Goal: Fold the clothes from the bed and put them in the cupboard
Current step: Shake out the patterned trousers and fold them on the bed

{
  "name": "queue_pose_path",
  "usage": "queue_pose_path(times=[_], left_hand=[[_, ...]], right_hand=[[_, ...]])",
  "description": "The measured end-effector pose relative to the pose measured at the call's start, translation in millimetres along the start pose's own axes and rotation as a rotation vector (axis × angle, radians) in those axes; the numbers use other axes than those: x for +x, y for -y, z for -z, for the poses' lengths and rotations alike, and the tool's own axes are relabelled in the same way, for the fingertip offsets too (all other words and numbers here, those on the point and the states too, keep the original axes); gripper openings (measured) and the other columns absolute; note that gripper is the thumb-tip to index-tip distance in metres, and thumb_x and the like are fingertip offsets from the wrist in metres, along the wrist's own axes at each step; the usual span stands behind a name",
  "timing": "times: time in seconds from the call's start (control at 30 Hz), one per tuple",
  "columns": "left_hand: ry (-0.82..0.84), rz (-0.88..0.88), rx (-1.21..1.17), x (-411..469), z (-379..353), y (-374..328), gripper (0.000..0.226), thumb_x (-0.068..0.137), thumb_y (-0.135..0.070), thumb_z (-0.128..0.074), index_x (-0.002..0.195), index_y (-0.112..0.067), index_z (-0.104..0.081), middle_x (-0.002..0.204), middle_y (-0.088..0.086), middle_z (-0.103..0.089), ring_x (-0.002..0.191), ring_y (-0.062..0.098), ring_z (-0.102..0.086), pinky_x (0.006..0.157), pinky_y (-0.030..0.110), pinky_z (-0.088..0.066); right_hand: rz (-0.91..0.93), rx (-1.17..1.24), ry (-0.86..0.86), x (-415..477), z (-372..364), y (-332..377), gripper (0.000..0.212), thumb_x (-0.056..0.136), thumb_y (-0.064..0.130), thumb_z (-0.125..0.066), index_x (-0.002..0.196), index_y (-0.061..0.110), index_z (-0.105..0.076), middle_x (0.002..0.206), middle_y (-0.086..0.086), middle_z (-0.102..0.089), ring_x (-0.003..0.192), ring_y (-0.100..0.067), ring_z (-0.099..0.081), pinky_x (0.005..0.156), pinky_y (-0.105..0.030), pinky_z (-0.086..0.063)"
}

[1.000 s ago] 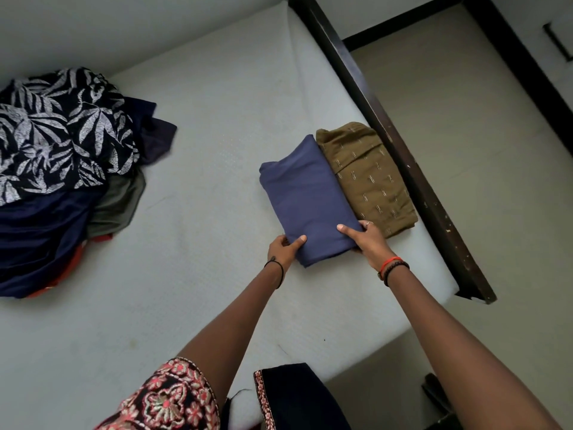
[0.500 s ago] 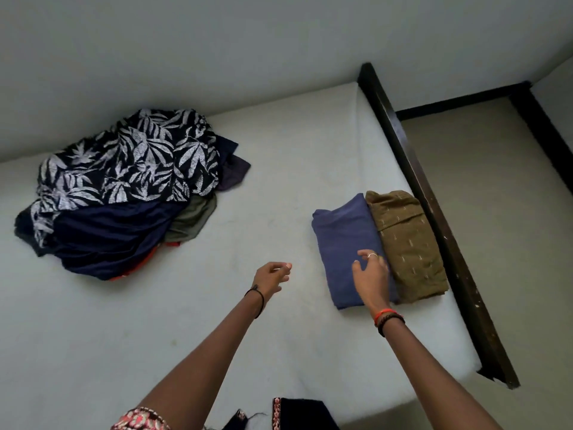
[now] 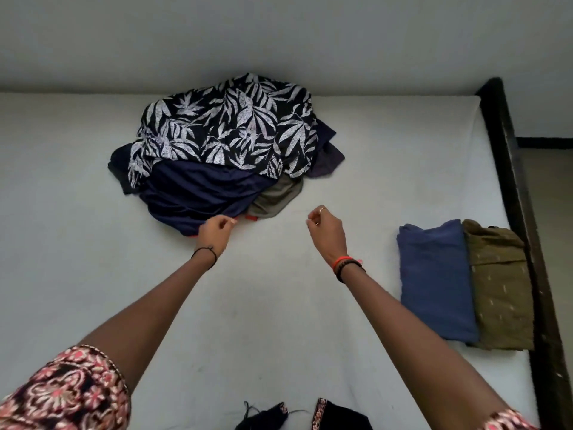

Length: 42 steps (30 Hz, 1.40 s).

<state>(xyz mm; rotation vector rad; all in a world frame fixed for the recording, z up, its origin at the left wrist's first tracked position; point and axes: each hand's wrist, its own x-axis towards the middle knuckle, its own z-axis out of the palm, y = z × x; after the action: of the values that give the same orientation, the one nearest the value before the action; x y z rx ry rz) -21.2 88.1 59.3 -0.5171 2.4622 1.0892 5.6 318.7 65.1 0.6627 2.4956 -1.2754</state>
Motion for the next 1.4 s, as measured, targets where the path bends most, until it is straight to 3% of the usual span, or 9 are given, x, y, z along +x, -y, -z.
queue_pose_path(times=[0.37,0.47,0.7,0.8,0.9,0.97,1.07,1.23,1.4], left_hand=[[-0.197,-0.543,0.491,125.1,69.9,-9.4,0.032,0.092,-0.004,-0.046,0.123,-0.008,-0.054,0.126,0.012,-0.053,0.114,0.032,-0.051,0.098,0.043,-0.037],[-0.151,-0.54,0.637,140.9,69.8,-8.1,0.048,0.09,0.001,-0.043,0.135,-0.015,-0.043,0.142,0.005,-0.041,0.129,0.024,-0.041,0.111,0.053,-0.02],[-0.231,-0.515,0.919,162.7,81.1,-13.0,0.055,0.095,-0.011,-0.041,0.147,-0.014,-0.023,0.149,0.009,-0.03,0.14,0.026,-0.025,0.107,0.069,-0.001],[-0.209,-0.555,0.965,162.2,88.1,-16.9,0.059,0.093,-0.02,-0.046,0.147,-0.013,-0.022,0.144,0.011,-0.037,0.136,0.026,-0.032,0.108,0.07,0.0],[-0.185,-0.6,1.012,151.4,90.7,-23.7,0.069,0.089,-0.03,-0.055,0.147,-0.014,-0.022,0.141,0.011,-0.039,0.134,0.026,-0.035,0.107,0.069,0.002],[-0.199,-0.605,1.015,141.8,90.0,-28.5,0.071,0.089,-0.033,-0.058,0.147,-0.014,-0.022,0.139,0.01,-0.042,0.131,0.026,-0.039,0.108,0.068,0.001],[-0.273,-0.532,0.968,125.5,89.3,-40.7,0.067,0.09,-0.029,-0.057,0.146,-0.014,-0.024,0.129,0.009,-0.051,0.115,0.03,-0.053,0.106,0.07,-0.004],[-0.35,-0.454,0.844,88.4,101.8,-75.7,0.044,0.088,-0.002,-0.047,0.13,-0.013,-0.042,0.105,0.008,-0.063,0.094,0.03,-0.063,0.106,0.071,-0.009],[-0.37,-0.528,0.809,38.7,137.2,-132.9,0.026,0.089,-0.017,-0.057,0.115,-0.015,-0.054,0.111,0.005,-0.059,0.105,0.027,-0.058,0.108,0.064,-0.013]], right_hand=[[0.394,-0.53,0.034,103.0,-80.6,87.8,0.031,0.092,0.012,-0.053,0.122,0.003,-0.051,0.118,-0.021,-0.052,0.112,-0.039,-0.048,0.094,-0.043,-0.037],[0.422,-0.65,0.02,118.6,-90.8,95.0,0.045,0.09,0.019,-0.059,0.13,0.005,-0.045,0.125,-0.02,-0.047,0.118,-0.038,-0.044,0.098,-0.043,-0.038],[0.469,-0.817,0.024,138.9,-95.1,100.6,0.052,0.084,0.01,-0.053,0.134,0.003,-0.04,0.126,-0.024,-0.048,0.116,-0.04,-0.045,0.096,-0.044,-0.039],[0.433,-0.698,0.015,139.1,-84.4,108.4,0.043,0.086,0.013,-0.049,0.127,0.002,-0.046,0.121,-0.024,-0.054,0.112,-0.04,-0.049,0.09,-0.044,-0.041],[0.415,-0.421,0.034,123.9,-63.7,122.4,0.006,0.084,0.016,-0.046,0.089,0.013,-0.048,0.089,-0.02,-0.062,0.083,-0.035,-0.054,0.069,-0.037,-0.038],[0.444,-0.271,0.072,100.1,-45.5,134.5,0.01,0.084,0.019,-0.047,0.075,0.017,-0.041,0.067,-0.009,-0.055,0.067,-0.028,-0.046,0.063,-0.033,-0.033],[0.527,-0.147,0.201,52.7,-10.8,152.6,0.014,0.085,0.023,-0.051,0.08,0.01,-0.053,0.06,0.004,-0.048,0.058,-0.015,-0.044,0.06,-0.028,-0.035],[0.713,-0.177,0.314,-16.4,79.8,184.7,0.034,0.074,0.03,-0.08,0.085,0.027,-0.048,0.071,0.022,-0.047,0.066,0.014,-0.051,0.061,-0.005,-0.035],[0.743,-0.257,0.181,-38.8,185.9,206.8,0.037,0.072,0.01,-0.08,0.102,0.007,-0.057,0.077,0.014,-0.055,0.068,-0.003,-0.056,0.062,-0.012,-0.039]])
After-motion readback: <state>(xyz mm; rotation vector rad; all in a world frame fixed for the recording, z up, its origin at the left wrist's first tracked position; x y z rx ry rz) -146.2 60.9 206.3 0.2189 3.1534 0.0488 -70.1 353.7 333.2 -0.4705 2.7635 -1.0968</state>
